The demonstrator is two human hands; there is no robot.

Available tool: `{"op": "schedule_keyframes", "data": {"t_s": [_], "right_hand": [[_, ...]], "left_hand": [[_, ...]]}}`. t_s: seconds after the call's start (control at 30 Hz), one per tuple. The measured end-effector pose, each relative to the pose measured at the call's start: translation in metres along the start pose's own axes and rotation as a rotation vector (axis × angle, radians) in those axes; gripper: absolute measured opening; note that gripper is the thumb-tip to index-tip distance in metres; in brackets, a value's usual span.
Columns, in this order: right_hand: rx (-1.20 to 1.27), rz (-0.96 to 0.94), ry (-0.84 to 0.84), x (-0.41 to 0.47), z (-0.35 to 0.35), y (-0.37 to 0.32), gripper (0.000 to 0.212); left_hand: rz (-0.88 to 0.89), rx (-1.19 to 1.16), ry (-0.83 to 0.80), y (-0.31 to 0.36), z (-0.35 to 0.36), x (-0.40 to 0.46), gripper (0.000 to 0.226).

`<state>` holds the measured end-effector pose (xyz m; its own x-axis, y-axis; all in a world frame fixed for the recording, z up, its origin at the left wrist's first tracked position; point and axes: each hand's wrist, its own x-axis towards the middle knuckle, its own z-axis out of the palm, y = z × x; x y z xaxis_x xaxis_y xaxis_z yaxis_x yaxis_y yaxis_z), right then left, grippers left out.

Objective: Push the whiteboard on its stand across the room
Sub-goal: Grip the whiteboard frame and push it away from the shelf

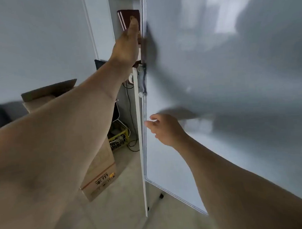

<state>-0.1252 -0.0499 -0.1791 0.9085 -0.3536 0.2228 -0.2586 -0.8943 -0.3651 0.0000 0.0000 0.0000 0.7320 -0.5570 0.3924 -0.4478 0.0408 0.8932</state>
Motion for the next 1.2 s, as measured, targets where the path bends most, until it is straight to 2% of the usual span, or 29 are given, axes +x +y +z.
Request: {"op": "schedule_keyframes", "data": {"t_s": [0.07, 0.13, 0.2, 0.3, 0.37, 0.57, 0.87, 1.2], "right_hand": [[0.125, 0.136, -0.076, 0.013, 0.008, 0.003, 0.043], [0.245, 0.195, -0.045, 0.022, 0.016, 0.007, 0.048], [0.368, 0.246, -0.044, 0.029, 0.024, 0.012, 0.054], [0.408, 0.27, -0.038, 0.039, 0.031, 0.016, 0.055], [0.457, 0.308, -0.009, 0.046, 0.03, 0.02, 0.057], [0.487, 0.356, -0.011, 0.062, 0.019, 0.037, 0.069], [0.478, 0.406, -0.032, 0.098, -0.004, 0.081, 0.074], [0.429, 0.492, -0.034, 0.129, -0.03, 0.137, 0.074]], "left_hand": [[-0.025, -0.042, -0.005, -0.005, 0.004, 0.012, 0.055], [-0.028, -0.042, -0.039, -0.011, 0.01, 0.02, 0.059], [0.015, -0.027, -0.047, -0.015, 0.016, 0.029, 0.053], [0.06, -0.024, -0.037, -0.018, 0.024, 0.042, 0.04], [0.065, -0.034, -0.033, -0.021, 0.03, 0.05, 0.041], [0.071, -0.041, -0.06, -0.025, 0.05, 0.075, 0.038], [0.072, 0.061, -0.13, -0.027, 0.09, 0.125, 0.037], [0.162, 0.347, -0.18, -0.025, 0.141, 0.184, 0.041]]}}
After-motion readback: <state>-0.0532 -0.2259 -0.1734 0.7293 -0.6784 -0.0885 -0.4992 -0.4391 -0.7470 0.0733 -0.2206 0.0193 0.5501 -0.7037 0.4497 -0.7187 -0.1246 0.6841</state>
